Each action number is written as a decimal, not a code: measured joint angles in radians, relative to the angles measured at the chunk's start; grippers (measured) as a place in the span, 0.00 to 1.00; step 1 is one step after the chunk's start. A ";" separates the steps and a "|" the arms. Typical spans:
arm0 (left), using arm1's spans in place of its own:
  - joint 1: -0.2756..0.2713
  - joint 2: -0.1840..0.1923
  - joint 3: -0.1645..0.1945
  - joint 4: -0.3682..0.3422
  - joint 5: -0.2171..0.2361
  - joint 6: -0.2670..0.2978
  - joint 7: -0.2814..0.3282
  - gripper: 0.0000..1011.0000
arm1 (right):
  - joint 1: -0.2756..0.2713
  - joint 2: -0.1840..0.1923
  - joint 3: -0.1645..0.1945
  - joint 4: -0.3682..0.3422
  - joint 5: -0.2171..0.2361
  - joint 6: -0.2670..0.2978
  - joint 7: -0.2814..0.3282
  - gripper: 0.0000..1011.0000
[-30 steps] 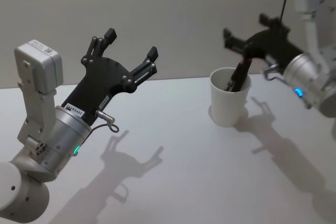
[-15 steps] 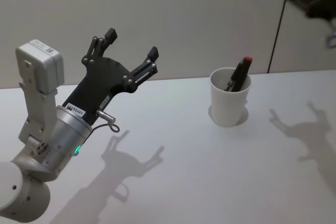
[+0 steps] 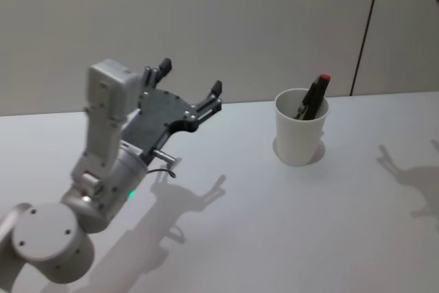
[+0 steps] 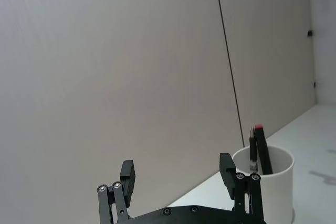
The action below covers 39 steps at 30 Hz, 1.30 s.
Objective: Place the pen into the pen holder.
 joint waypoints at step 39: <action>-0.082 -0.012 0.099 0.103 0.074 0.066 0.093 0.99 | -0.277 -0.134 -0.036 0.189 -0.080 -0.207 0.244 0.99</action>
